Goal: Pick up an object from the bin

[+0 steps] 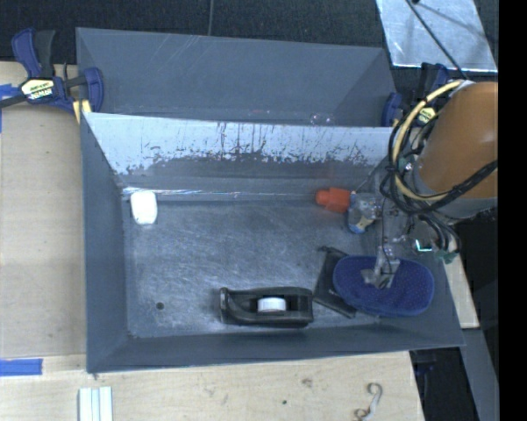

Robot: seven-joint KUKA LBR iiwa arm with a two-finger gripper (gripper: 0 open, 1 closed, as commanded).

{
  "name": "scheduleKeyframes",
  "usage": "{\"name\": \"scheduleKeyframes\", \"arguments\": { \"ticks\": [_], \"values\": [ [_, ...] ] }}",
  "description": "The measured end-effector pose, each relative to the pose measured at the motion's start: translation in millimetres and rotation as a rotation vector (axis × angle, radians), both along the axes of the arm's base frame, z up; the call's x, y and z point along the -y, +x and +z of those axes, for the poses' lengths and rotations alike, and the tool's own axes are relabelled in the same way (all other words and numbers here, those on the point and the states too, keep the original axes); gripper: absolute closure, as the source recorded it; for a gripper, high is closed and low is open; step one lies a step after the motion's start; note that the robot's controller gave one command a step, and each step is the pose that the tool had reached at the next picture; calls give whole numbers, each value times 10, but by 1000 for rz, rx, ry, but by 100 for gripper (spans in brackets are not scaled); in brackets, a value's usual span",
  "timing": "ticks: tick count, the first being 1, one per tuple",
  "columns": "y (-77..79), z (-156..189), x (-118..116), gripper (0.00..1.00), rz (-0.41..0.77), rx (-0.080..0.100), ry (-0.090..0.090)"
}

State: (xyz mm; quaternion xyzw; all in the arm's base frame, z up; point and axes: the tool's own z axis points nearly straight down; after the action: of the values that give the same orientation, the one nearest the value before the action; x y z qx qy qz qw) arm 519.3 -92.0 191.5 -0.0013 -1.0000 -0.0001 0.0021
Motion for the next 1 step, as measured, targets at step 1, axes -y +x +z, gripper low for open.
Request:
{"name": "scheduleKeyframes", "arguments": {
  "ticks": [1],
  "values": [
    [-258, -1013, -154, 0, 142, -1, 2]
  ]
}}
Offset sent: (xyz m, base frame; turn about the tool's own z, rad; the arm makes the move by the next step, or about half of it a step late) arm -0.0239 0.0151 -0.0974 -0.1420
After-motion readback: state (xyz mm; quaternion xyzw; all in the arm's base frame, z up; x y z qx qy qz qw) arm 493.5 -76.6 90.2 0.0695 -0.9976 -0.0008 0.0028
